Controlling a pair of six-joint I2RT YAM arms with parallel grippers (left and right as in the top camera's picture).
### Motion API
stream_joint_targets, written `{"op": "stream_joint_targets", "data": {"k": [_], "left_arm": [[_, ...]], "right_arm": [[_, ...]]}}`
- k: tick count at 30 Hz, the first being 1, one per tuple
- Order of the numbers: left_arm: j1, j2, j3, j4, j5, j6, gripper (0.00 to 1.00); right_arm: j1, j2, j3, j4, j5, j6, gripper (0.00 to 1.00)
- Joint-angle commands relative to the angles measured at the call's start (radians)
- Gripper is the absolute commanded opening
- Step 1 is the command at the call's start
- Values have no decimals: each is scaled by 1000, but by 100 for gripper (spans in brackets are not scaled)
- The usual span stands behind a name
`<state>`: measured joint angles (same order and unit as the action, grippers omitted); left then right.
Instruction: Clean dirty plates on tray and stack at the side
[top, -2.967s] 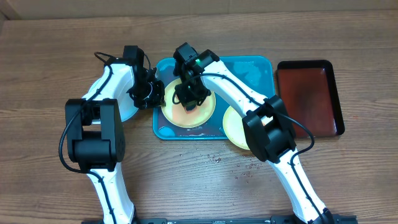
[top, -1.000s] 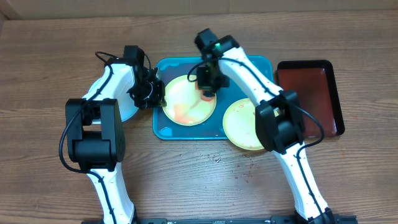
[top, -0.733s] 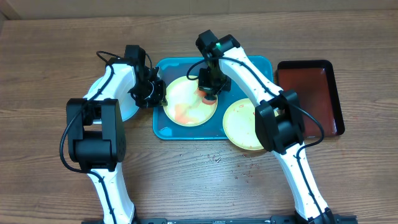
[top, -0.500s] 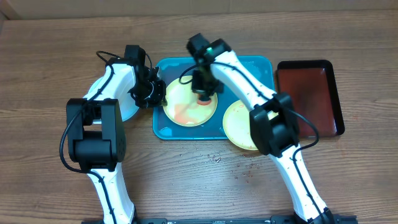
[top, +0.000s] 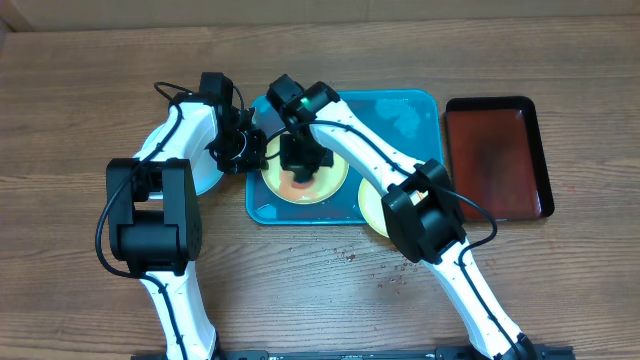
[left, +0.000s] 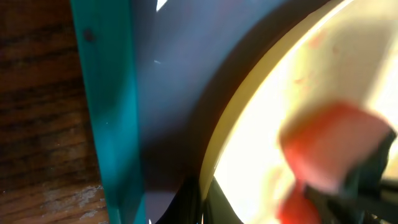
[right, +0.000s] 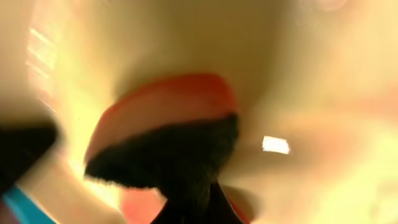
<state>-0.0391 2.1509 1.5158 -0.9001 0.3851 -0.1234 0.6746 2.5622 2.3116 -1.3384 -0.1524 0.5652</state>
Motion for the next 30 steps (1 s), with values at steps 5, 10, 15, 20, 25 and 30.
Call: {"op": "stream_joint_targets", "data": {"k": [5, 10, 15, 20, 25, 30], "left_arm": [[0, 35, -15, 1, -45, -4, 4], [0, 35, -15, -1, -45, -3, 4], [-13, 35, -16, 8, -44, -3, 4], [-45, 35, -16, 20, -55, -13, 22], [-77, 35, -16, 37, -156, -109, 22], [-88, 35, -17, 68, -205, -130, 4]], "right_arm": [[-56, 41, 5, -133, 158, -54, 4], [-90, 41, 5, -57, 220, -53, 4], [-96, 41, 5, 11, 134, -54, 4], [-87, 41, 5, 33, 95, -37, 4], [-87, 41, 5, 31, 71, -38, 4], [-88, 36, 8, 12, 49, -39, 4]]}}
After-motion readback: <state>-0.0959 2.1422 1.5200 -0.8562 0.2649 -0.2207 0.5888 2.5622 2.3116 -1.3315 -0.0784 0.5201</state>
